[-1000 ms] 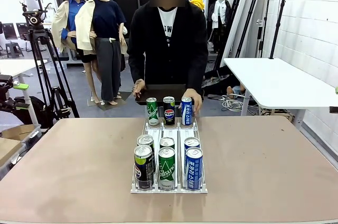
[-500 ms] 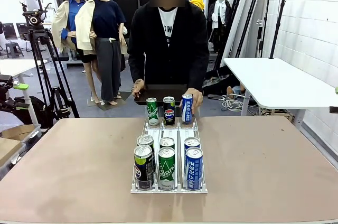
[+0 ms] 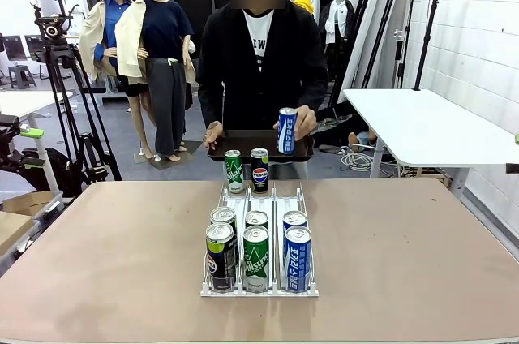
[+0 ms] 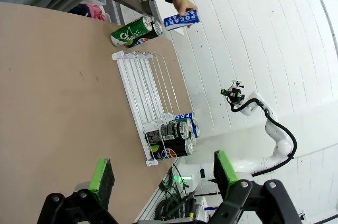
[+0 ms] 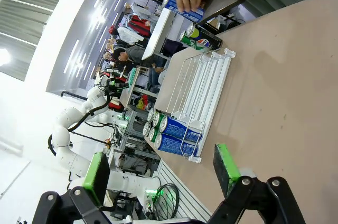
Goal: Retrieve and hand over the desired beverage to the person.
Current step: Pick up a can of the same type that the person held from the Automatic Can Dispenser.
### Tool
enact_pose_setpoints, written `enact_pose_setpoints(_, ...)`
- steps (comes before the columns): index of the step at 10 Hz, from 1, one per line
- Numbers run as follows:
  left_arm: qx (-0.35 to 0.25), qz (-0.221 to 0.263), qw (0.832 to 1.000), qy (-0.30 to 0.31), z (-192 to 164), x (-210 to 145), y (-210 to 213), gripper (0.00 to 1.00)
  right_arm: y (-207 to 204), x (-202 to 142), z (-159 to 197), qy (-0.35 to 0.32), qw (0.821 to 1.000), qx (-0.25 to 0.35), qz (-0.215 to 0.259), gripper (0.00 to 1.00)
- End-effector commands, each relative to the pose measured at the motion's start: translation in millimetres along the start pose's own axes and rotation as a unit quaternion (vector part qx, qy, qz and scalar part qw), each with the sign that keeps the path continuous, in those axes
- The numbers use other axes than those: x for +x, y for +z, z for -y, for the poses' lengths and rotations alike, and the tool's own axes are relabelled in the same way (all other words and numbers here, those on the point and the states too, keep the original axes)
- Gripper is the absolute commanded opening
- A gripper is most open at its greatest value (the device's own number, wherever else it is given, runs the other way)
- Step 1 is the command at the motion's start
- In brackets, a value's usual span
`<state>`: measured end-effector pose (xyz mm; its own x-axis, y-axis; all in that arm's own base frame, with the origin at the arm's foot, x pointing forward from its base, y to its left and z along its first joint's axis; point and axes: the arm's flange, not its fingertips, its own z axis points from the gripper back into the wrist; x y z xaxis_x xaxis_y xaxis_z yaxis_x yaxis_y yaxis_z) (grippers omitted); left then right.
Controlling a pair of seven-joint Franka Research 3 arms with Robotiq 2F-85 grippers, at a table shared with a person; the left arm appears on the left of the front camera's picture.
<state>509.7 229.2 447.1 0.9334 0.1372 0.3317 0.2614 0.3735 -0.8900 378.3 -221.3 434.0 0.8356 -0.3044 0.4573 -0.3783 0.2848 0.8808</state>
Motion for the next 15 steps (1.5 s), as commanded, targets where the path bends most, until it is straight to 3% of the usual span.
enact_pose_setpoints(1,0.004,0.004,1.000,0.006,0.1,0.2,1.1,1.00,-2.3,-3.8,-1.2,-0.002,1.000,-0.006,0.006,1.00)
enact_pose_setpoints(15,0.004,0.004,1.000,0.006,0.1,0.2,1.1,1.00,-2.3,-3.8,-1.2,-0.002,1.000,-0.006,0.006,1.00)
